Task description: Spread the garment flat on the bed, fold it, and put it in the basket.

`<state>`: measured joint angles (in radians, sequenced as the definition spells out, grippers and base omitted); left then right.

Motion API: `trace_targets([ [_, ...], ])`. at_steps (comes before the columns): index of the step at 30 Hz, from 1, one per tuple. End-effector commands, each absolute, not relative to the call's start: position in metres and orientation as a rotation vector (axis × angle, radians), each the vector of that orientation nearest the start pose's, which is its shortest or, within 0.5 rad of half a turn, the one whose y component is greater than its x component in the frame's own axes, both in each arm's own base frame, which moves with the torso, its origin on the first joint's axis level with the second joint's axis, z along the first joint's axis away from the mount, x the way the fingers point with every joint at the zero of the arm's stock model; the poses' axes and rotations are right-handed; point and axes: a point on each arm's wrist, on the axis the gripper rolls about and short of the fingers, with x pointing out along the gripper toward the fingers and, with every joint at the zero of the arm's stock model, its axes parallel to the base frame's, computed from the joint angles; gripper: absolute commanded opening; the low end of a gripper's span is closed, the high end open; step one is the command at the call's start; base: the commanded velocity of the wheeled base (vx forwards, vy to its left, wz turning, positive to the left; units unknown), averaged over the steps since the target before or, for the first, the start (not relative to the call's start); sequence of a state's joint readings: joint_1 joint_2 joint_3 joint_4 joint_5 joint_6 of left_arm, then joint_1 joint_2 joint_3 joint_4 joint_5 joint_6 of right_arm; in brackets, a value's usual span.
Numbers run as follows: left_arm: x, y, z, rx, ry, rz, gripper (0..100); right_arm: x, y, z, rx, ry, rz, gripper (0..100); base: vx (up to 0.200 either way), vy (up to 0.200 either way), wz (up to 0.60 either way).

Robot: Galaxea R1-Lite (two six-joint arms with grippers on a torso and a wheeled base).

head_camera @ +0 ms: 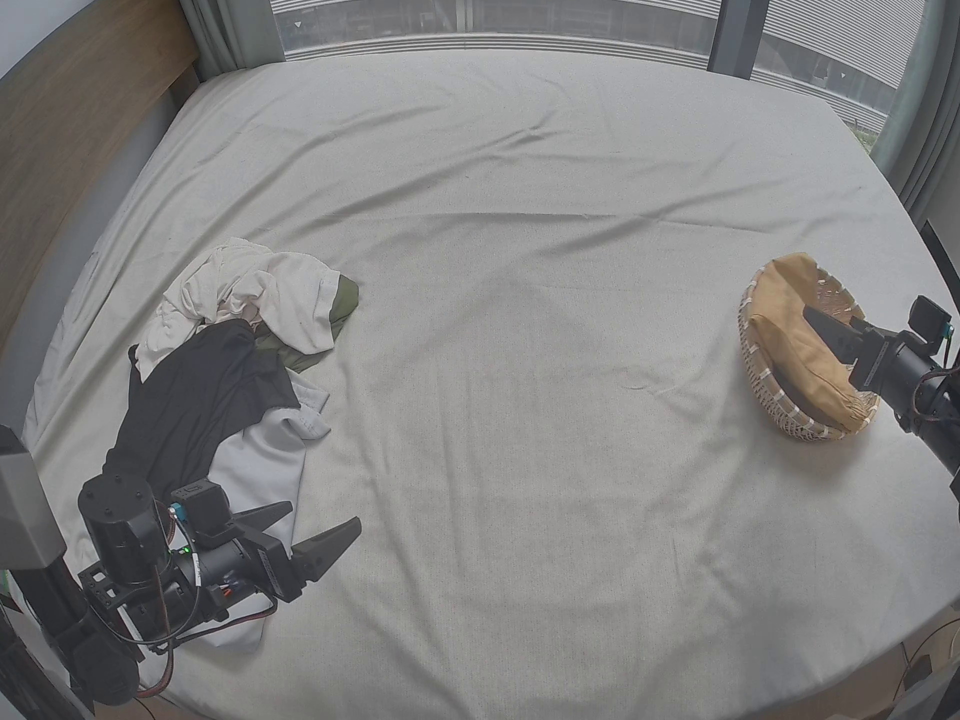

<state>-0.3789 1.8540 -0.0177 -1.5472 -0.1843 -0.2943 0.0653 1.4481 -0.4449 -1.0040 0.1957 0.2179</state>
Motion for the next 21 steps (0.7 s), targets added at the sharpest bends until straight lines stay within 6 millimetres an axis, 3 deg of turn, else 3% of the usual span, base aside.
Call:
trace_targets([
  [1,0.186,-0.081,0.075,-0.256,0.356,-0.52,100,0.197,0.051,0.188,0.214,0.059,0.423,100,0.0,0.0,0.0],
  [5,0.181,-0.078,0.089,-0.262,0.289,-0.528,100,0.186,0.069,0.176,0.195,0.106,0.522,100,0.0,0.0,0.0],
  [10,0.173,-0.075,0.104,-0.269,0.209,-0.553,100,0.173,0.076,0.17,0.176,0.129,0.577,100,0.0,0.0,0.0],
  [11,0.166,-0.073,0.116,-0.275,0.154,-0.579,100,0.159,0.077,0.167,0.166,0.133,0.612,100,0.0,0.0,0.0],
  [16,0.147,-0.072,0.134,-0.284,0.081,-0.654,100,0.133,0.073,0.161,0.165,0.128,0.66,100,0.0,0.0,0.0],
  [17,0.133,-0.07,0.142,-0.282,0.065,-0.686,100,0.12,0.067,0.158,0.166,0.118,0.668,100,0.0,0.0,0.0],
  [21,0.101,-0.062,0.15,-0.284,0.064,-0.739,100,0.099,0.054,0.152,0.171,0.105,0.644,100,0.0,0.0,0.0],
])
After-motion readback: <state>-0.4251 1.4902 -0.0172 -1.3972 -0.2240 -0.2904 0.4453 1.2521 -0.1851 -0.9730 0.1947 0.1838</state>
